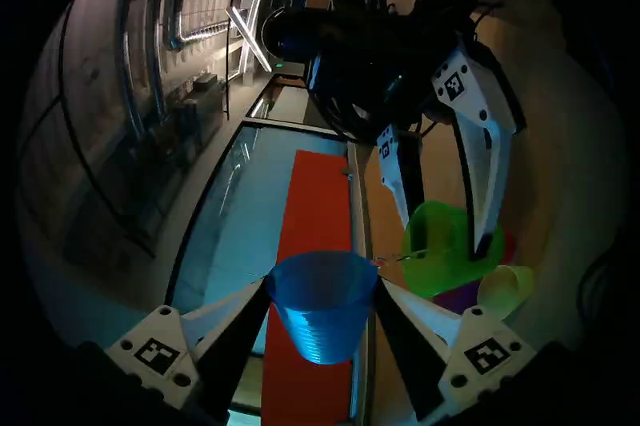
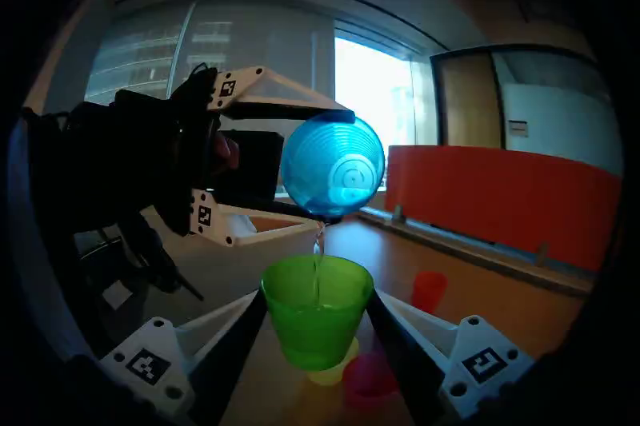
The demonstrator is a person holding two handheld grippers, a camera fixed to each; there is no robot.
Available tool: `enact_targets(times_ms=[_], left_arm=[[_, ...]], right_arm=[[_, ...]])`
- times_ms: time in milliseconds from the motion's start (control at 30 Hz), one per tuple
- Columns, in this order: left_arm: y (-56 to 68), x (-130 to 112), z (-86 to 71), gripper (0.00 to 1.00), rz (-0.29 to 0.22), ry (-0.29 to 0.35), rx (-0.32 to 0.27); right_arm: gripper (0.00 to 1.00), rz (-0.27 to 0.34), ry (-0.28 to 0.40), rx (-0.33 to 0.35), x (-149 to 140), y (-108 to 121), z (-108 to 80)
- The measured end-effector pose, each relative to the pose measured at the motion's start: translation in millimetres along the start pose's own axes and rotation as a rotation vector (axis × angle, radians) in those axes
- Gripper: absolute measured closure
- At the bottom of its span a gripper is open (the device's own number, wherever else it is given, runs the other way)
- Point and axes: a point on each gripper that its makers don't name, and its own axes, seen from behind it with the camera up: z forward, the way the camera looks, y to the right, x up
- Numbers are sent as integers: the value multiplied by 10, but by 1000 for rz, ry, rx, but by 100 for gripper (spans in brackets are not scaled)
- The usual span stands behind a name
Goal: Pour water
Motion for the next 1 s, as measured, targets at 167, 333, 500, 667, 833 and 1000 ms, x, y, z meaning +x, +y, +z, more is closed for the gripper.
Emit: enact_targets(times_ms=[167, 333, 500, 667, 833, 1000], left_arm=[[-18, 13, 5, 12, 13, 2, 2], [-8, 20, 3, 12, 32, 2, 1], [11, 28, 0, 12, 41, 2, 1], [6, 33, -5, 12, 55, 3, 3], [-13, 41, -5, 12, 72, 6, 4], [-33, 44, -7, 12, 86, 5, 8]], right_arm=[[9, 0, 1, 0, 6, -2, -7], [9, -2, 0, 0, 7, 0, -5], [9, -2, 1, 0, 7, -2, -3], [9, -5, 1, 0, 6, -7, 1], [9, -4, 3, 1, 18, -7, 4], [9, -4, 4, 1, 32, -14, 13]])
